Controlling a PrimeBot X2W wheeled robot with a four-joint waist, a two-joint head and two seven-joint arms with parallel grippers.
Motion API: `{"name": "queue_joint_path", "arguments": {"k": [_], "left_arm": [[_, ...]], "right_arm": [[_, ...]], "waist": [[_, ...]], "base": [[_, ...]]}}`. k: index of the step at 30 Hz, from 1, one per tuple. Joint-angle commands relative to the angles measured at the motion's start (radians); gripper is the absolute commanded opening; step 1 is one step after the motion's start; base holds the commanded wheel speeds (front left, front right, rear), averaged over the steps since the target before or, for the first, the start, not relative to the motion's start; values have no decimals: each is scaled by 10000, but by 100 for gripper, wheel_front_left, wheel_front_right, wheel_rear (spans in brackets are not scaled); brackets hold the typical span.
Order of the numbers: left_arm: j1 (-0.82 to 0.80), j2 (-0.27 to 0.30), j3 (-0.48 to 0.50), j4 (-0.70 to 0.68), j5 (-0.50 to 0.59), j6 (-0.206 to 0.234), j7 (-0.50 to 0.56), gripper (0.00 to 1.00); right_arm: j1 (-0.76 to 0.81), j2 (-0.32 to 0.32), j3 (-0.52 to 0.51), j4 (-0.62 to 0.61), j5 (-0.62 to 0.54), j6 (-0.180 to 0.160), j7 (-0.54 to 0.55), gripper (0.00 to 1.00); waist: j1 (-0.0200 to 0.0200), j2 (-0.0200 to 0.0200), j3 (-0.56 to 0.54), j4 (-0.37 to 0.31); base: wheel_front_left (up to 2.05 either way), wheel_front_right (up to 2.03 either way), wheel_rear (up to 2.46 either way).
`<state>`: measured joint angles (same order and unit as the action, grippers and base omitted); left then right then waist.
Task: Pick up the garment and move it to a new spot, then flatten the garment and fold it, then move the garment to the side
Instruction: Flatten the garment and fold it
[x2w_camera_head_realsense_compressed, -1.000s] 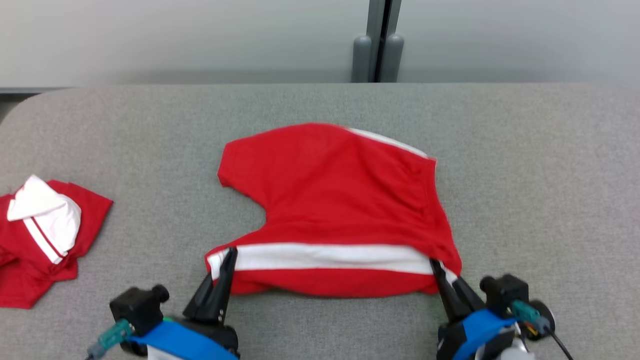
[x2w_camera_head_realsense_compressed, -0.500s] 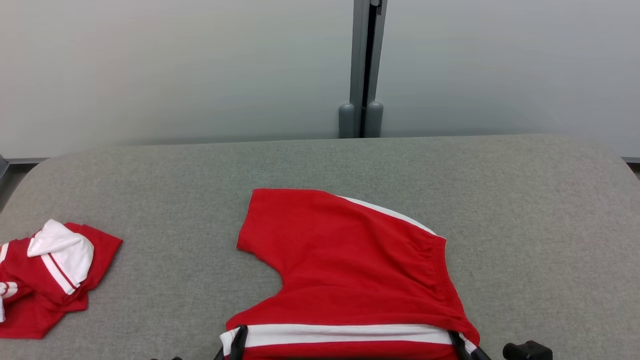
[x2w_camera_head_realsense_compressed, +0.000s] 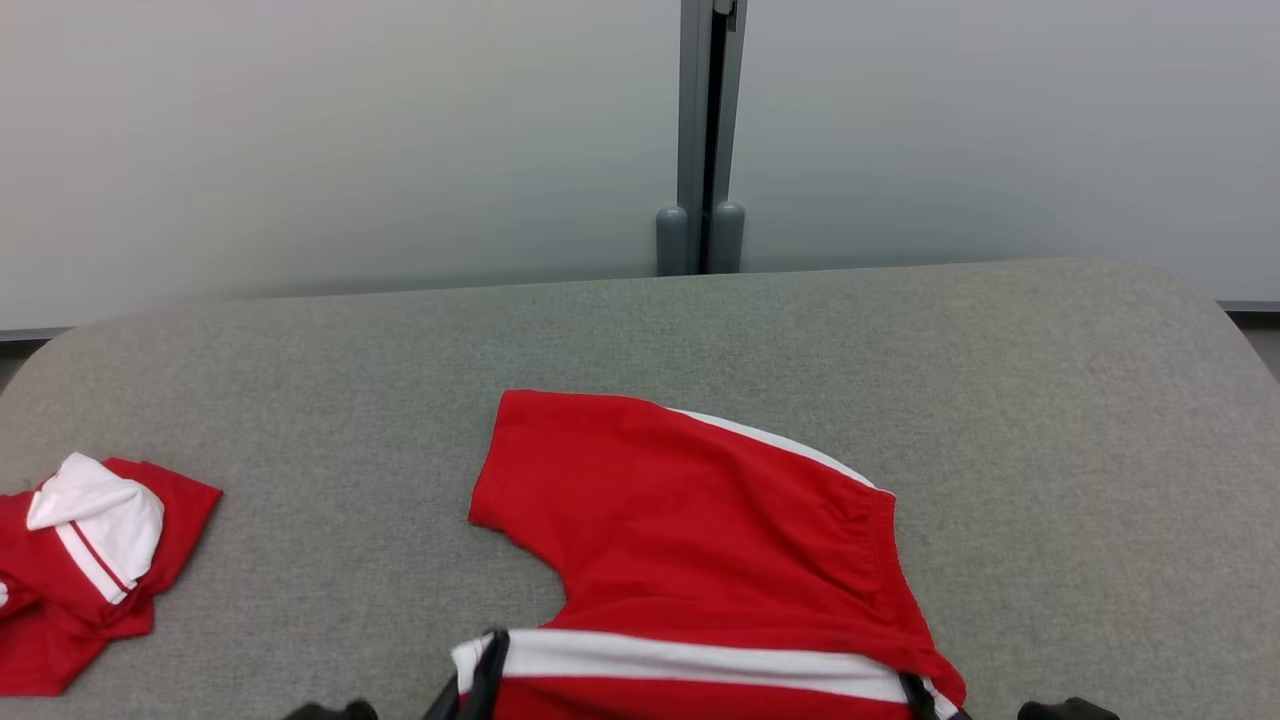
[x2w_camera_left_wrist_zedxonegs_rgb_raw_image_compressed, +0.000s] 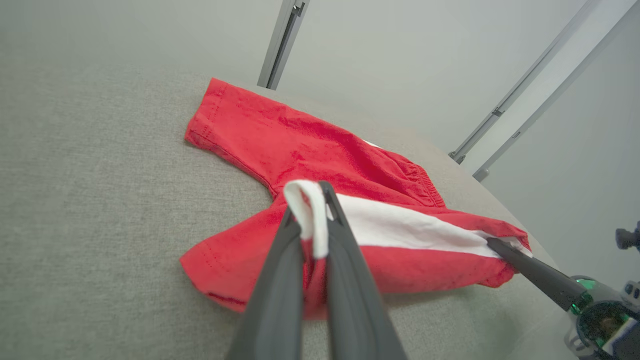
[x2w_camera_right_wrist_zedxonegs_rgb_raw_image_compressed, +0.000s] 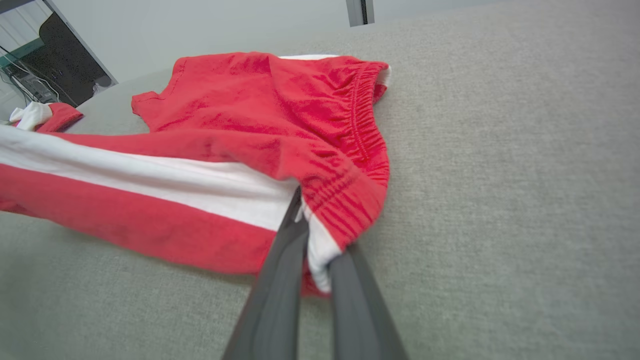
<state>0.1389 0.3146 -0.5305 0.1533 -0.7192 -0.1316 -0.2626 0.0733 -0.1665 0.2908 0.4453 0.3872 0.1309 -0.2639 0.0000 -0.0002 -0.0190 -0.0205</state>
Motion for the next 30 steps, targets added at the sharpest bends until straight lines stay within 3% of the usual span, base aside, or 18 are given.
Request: {"name": "queue_joint_path", "arguments": {"k": [1, 4, 10, 12, 13, 20, 25, 30], "left_arm": [[-687, 126, 118, -181, 52, 16, -29, 0], [-1310, 261, 148, -206, -38, 14, -29, 0], [-4378, 1937, -984, -223, -952, 14, -29, 0], [-4827, 2209, -1170, -226, -1126, 14, -29, 0], [-5562, 2726, -1367, -219, -1437, 14, -27, 0], [-7368, 4106, -2019, -137, -2438, 14, -29, 0], [-7977, 4637, -2457, -168, -2769, 14, -29, 0], [-8218, 4419, -2431, -65, -3041, 14, -29, 0]], "right_arm": [[-254, 206, -65, -93, 188, -3, -6, 0], [-552, 377, -46, -126, 324, -1, -4, 0], [-2471, 1053, 188, 81, 621, -1, -4, 0], [-2789, 1087, 244, 143, 645, -1, -4, 0], [-3362, 1133, 338, 249, 932, -1, -4, 0], [-5032, 1132, 1271, 376, 2419, -1, -4, 0], [-5678, 1133, 1409, 521, 2750, -1, -3, 0], [-5981, 1126, 1313, 542, 2897, -1, 1, 0]], "waist": [[0, 2, 157, -4], [0, 2, 372, -53], [0, 2, 2172, -585], [0, 2, 2426, -673], [0, 2, 2921, -817], [0, 2, 4188, -1245], [0, 2, 4590, -1406], [0, 2, 4872, -1521]], "base": [[0, 0, 0], [0, 0, 0], [0, 0, 0], [0, 0, 0], [0, 0, 0], [0, 0, 0], [0, 0, 0], [0, 0, 0]]}}
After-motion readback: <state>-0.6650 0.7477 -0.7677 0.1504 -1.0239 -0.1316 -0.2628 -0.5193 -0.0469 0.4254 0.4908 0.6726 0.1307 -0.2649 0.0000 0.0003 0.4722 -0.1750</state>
